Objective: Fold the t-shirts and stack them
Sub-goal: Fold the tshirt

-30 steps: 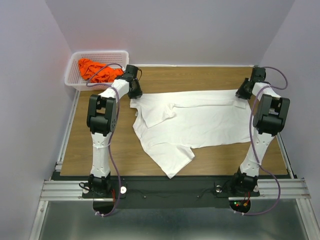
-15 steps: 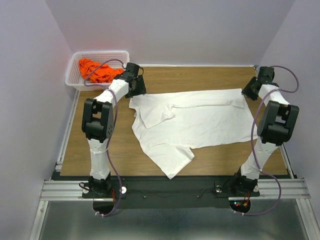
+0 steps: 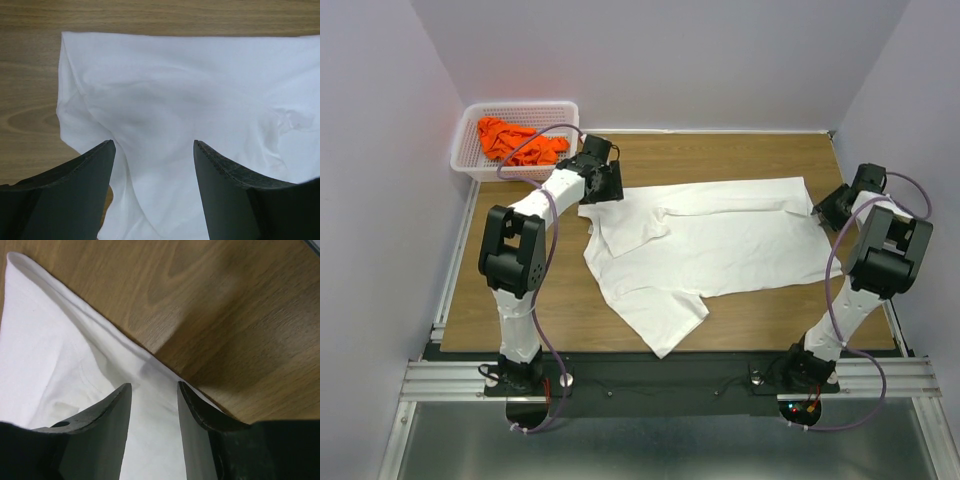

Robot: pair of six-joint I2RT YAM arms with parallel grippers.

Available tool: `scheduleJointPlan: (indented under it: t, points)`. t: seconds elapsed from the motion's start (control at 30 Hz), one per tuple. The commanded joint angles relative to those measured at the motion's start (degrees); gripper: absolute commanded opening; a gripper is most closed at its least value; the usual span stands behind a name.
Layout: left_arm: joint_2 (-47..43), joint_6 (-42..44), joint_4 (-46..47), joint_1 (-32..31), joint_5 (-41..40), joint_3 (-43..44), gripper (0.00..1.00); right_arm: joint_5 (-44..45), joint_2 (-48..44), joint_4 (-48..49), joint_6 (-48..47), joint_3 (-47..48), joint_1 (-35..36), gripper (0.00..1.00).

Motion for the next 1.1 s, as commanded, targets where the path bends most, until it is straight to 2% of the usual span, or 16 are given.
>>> scheduleJointPlan:
  t: [0.0,0.33,0.43,0.57,0.8,0.93,1.07]
  points:
    - [1.15,0.83,2.04,0.17,1.33,0.48,0.75,-6.15,-0.34,7.15,3.04,-1.56,-0.60,0.48]
    - [3.62,1.35,2.05,0.16,1.07,-0.39,0.76,-11.17,0.10,13.13,5.68,-5.26,-1.13,0.48]
    - [3.62,1.00,1.96,0.16,0.98,-0.75,0.76,-9.86,-1.66,13.13,5.95,-5.78,-1.13,0.47]
    - [4.49,0.92,1.96,0.16,0.02,-1.10,0.76,-2.56,-5.00,12.70,5.42,-7.80,-1.48,0.48]
    - [5.11,0.48,1.78,0.25,-0.51,-1.63,0.76,-0.01,-6.93,11.64,9.37,-16.93,-5.87,0.48]
    - [5.46,0.83,1.60,0.25,-0.42,-1.10,0.76,2.71,-9.91,11.38,8.15,-17.92,-7.63,0.48]
    - [5.46,0.92,1.34,0.25,-0.42,-0.40,0.76,-1.30,-11.33,11.20,6.13,-14.67,-7.54,0.48]
